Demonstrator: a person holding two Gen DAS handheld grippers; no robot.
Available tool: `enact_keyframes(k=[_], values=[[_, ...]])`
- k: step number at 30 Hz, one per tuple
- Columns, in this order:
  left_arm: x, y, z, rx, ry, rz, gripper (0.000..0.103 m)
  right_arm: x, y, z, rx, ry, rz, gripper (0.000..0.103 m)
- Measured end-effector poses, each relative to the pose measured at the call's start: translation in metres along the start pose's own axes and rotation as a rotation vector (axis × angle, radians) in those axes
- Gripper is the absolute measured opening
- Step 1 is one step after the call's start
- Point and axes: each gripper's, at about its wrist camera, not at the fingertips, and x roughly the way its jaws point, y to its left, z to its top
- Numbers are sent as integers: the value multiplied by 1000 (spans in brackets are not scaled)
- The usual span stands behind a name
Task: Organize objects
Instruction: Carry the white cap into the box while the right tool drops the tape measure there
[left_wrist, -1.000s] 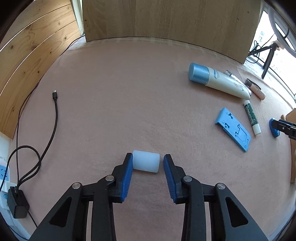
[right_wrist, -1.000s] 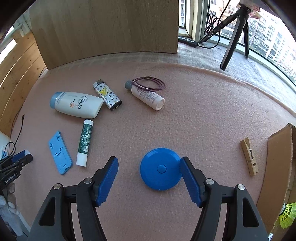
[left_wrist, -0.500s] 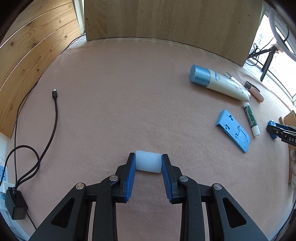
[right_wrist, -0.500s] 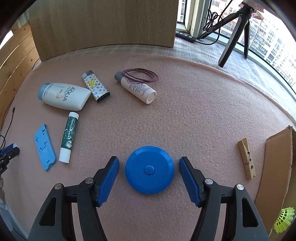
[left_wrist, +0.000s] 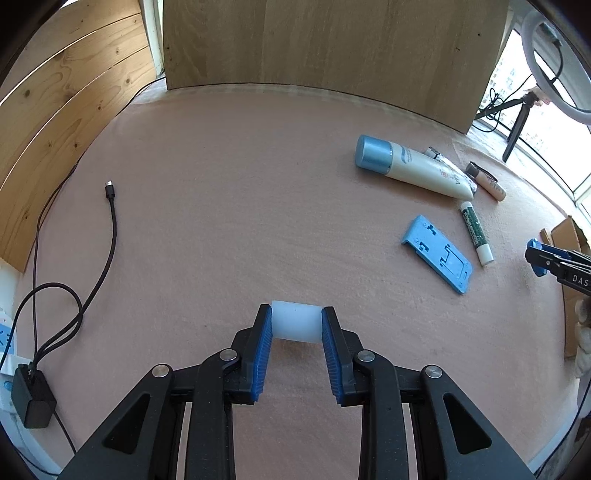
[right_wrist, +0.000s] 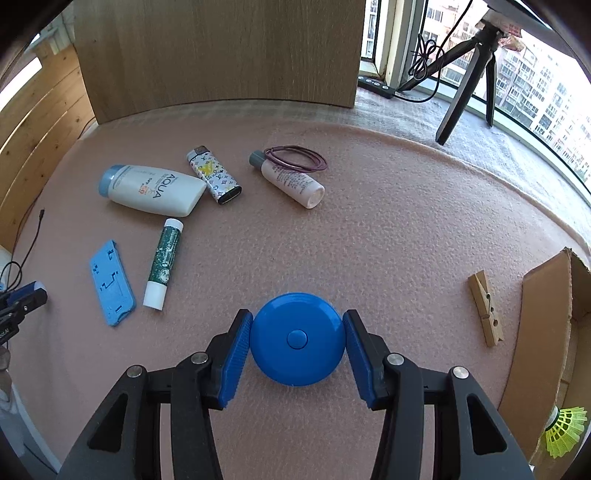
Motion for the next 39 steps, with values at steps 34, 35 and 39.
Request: enact_keyframes(k=[34,35,39], values=[[-53,-396,14,590,-70,-416,29,-148,-174,-121,348,-185,-133,46],[-51,-409,12,607,-68,-422,29,-148,-180,-126,362,-182,-134,46],[-44,-453,6,648,-52,-447,29,-148,-198,-142,404,-173,-131,46]])
